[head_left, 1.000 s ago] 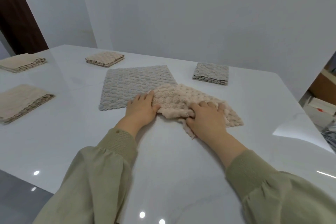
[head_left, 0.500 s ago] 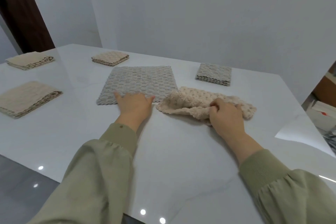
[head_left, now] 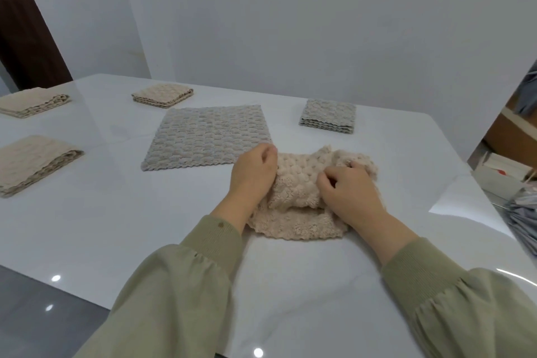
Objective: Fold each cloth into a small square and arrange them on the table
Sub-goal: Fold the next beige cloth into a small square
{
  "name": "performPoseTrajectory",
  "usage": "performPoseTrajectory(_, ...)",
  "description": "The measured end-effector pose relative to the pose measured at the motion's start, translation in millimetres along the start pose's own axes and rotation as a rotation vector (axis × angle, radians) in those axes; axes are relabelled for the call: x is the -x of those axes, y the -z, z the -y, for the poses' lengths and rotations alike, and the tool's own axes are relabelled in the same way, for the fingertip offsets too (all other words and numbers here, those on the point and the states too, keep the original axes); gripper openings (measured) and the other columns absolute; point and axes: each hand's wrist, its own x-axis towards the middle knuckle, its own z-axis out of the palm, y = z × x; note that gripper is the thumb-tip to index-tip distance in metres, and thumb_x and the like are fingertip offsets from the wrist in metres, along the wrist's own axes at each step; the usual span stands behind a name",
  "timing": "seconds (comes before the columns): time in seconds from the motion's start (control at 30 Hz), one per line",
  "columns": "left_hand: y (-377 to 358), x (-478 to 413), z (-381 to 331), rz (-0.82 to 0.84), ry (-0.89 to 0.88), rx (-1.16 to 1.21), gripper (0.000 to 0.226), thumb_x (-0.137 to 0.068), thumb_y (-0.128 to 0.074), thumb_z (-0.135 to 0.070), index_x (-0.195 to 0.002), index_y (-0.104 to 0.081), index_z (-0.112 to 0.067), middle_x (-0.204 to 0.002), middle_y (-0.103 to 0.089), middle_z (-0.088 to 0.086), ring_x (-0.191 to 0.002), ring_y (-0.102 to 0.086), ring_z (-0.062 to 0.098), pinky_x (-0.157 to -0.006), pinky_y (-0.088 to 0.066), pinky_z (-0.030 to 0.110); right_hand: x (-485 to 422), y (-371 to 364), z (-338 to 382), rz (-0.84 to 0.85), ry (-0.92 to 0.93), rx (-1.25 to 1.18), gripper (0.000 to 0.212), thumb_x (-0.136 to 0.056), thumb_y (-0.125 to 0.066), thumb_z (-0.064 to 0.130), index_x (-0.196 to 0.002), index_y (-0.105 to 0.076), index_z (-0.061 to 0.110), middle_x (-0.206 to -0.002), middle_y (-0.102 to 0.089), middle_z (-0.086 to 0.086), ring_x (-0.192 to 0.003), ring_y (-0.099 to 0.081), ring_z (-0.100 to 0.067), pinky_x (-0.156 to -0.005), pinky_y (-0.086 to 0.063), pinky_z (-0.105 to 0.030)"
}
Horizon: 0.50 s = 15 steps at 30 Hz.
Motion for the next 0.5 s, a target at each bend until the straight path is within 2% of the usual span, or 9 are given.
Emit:
performPoseTrajectory(0.07, -3.0, -4.6, 4.2, 0.051, 0.046, -0.036, 0.029, -0.096, -0.044, -0.029, -0.095, -0.070, -0.016, -0.094, -0.070, -0.001, -0.089, -0.060, 0.018, -0.081, -0.048, 0.033, -0.5, 0.9, 2.3, -0.071, 0.061, 0.132, 0.041, -0.084, -0.028, 0.038, -0.049, -0.039, 0.019, -0.043, -0.041, 0.007, -0.044, -0.039, -0.012, -0.104, -0.034, -0.048)
performPoseTrajectory(0.1, -2.6, -6.7, 7.8, 0.056, 0.060, -0.055, 0.028, -0.094, -0.046, -0.028, -0.092, -0.071, -0.016, -0.093, -0.070, -0.001, -0.089, -0.061, 0.019, -0.082, -0.049, 0.034, -2.0, 1.5, 3.1, -0.069, 0.074, 0.225, 0.046, -0.083, -0.024, 0.042, -0.056, -0.051, 0.017, -0.053, -0.054, 0.003, -0.057, -0.052, -0.016, -0.109, -0.029, -0.050)
performPoseTrajectory(0.13, -1.3, -8.3, 10.9, 0.051, 0.069, -0.063, 0.026, -0.093, -0.048, -0.028, -0.091, -0.071, -0.016, -0.093, -0.070, -0.002, -0.089, -0.061, 0.018, -0.082, -0.049, 0.033, -3.7, 1.1, 3.3, -0.013, 0.073, 0.326, 0.052, -0.083, -0.021, 0.045, -0.074, -0.063, 0.015, -0.073, -0.065, -0.003, -0.081, -0.059, -0.021, -0.112, -0.021, -0.052)
performPoseTrajectory(0.17, 0.2, -9.7, 12.9, 0.043, 0.079, -0.066, 0.024, -0.093, -0.050, -0.028, -0.094, -0.072, -0.018, -0.093, -0.070, -0.004, -0.087, -0.061, 0.015, -0.081, -0.049, 0.031, -5.0, 0.8, 3.5, 0.092, 0.053, 0.417, 0.056, -0.085, -0.021, 0.048, -0.099, -0.065, 0.015, -0.101, -0.067, -0.005, -0.108, -0.054, -0.024, -0.113, -0.012, -0.053)
performPoseTrajectory(0.2, 1.1, -11.3, 14.3, 0.043, 0.083, -0.081, 0.022, -0.092, -0.052, -0.029, -0.097, -0.072, -0.020, -0.091, -0.069, -0.006, -0.085, -0.061, 0.014, -0.079, -0.049, 0.029, -5.2, -1.0, 1.7, 0.205, 0.026, 0.478, 0.058, -0.089, -0.022, 0.050, -0.122, -0.056, 0.018, -0.126, -0.058, -0.005, -0.126, -0.042, -0.026, -0.114, -0.006, -0.054)
performPoseTrajectory(0.23, 1.2, -13.1, 15.4, 0.051, 0.081, -0.109, 0.020, -0.091, -0.054, -0.029, -0.098, -0.071, -0.021, -0.090, -0.069, -0.005, -0.083, -0.062, 0.014, -0.076, -0.048, 0.028, -4.4, -3.8, -1.2, 0.298, 0.009, 0.499, 0.058, -0.091, -0.022, 0.052, -0.135, -0.043, 0.020, -0.142, -0.045, -0.004, -0.135, -0.031, -0.026, -0.114, -0.003, -0.055)
performPoseTrajectory(0.33, -3.4, -15.6, 15.4, 0.097, 0.075, -0.114, 0.021, -0.089, -0.060, -0.027, -0.107, -0.069, -0.022, -0.100, -0.068, -0.004, -0.094, -0.061, 0.015, -0.084, -0.048, 0.029, -2.7, -9.1, -5.1, 0.412, -0.023, 0.451, 0.060, -0.094, -0.021, 0.054, -0.146, -0.025, 0.025, -0.156, -0.021, -0.002, -0.143, -0.018, -0.026, -0.115, -0.004, -0.054)
performPoseTrajectory(0.4, -9.0, -14.7, 13.5, 0.132, 0.071, -0.013, 0.027, -0.086, -0.066, -0.020, -0.113, -0.068, -0.022, -0.101, -0.065, -0.002, -0.093, -0.058, 0.013, -0.090, -0.047, 0.029, -3.9, -9.7, -4.3, 0.417, -0.033, 0.455, 0.060, -0.094, -0.022, 0.054, -0.146, -0.024, 0.026, -0.157, -0.019, -0.001, -0.143, -0.017, -0.024, -0.114, -0.009, -0.053)
performPoseTrajectory(0.5, -12.3, -18.1, 12.4, 0.100, 0.040, 0.102, 0.023, -0.083, -0.068, -0.011, -0.103, -0.072, -0.021, -0.092, -0.065, -0.004, -0.082, -0.055, 0.006, -0.079, -0.045, 0.020, -6.4, -10.0, -3.1, 0.341, -0.042, 0.407, 0.057, -0.093, -0.027, 0.052, -0.143, -0.033, 0.025, -0.156, -0.023, -0.001, -0.142, -0.019, -0.022, -0.113, -0.012, -0.051)
